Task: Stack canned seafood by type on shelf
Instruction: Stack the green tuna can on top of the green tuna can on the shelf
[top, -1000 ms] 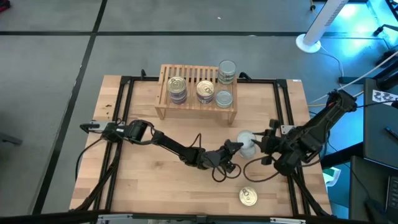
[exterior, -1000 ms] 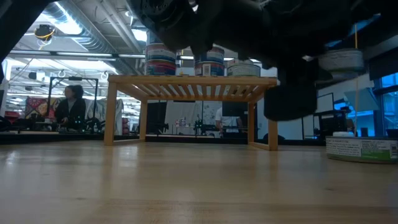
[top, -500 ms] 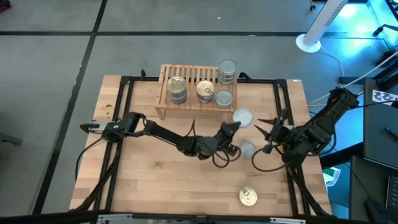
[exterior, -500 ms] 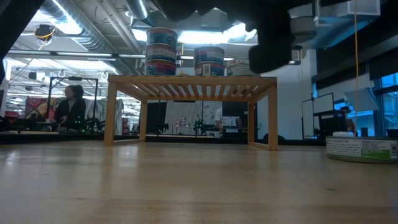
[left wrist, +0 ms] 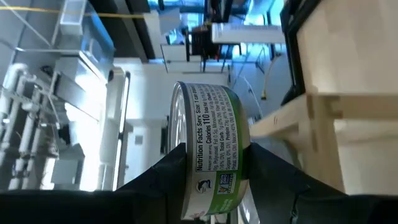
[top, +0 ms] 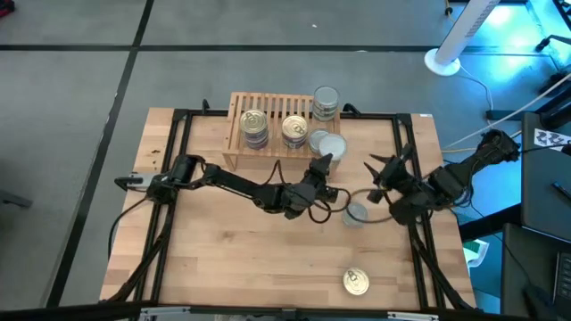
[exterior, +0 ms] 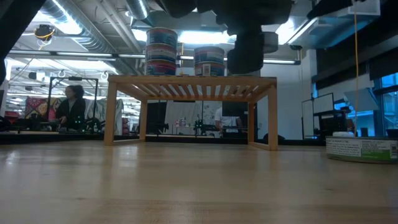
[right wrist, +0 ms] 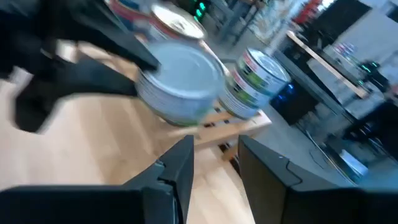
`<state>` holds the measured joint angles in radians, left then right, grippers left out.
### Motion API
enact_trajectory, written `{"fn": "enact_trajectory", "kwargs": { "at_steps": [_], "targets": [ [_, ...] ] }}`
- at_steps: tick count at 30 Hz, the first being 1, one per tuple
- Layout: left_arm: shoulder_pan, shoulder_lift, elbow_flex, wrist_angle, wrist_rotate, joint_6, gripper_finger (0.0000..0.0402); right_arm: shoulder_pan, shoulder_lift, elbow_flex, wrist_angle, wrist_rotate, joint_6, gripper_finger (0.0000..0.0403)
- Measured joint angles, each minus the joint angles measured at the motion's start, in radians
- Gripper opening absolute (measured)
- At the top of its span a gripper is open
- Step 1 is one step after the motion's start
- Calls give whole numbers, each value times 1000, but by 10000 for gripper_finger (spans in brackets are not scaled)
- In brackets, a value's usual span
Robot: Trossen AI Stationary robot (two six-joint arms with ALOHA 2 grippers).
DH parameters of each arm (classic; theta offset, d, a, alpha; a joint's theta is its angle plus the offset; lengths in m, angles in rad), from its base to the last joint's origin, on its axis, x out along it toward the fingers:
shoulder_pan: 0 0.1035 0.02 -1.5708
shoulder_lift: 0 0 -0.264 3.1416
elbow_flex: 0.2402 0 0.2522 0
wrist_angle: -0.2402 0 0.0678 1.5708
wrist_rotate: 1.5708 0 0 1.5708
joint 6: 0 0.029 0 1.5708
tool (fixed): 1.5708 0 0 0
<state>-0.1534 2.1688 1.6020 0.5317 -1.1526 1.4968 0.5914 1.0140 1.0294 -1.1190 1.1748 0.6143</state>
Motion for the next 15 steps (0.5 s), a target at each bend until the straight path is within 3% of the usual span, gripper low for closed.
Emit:
{"fn": "enact_trajectory", "kwargs": {
  "at_steps": [5,15],
  "targets": [
    [4,-6,0,3,-9,-13,140,-126,0,0,41,-107,-120,127],
    [32,-6,0,-86,-13,-108,140,-312,0,0,316,-446,-606,127]
  ]
}}
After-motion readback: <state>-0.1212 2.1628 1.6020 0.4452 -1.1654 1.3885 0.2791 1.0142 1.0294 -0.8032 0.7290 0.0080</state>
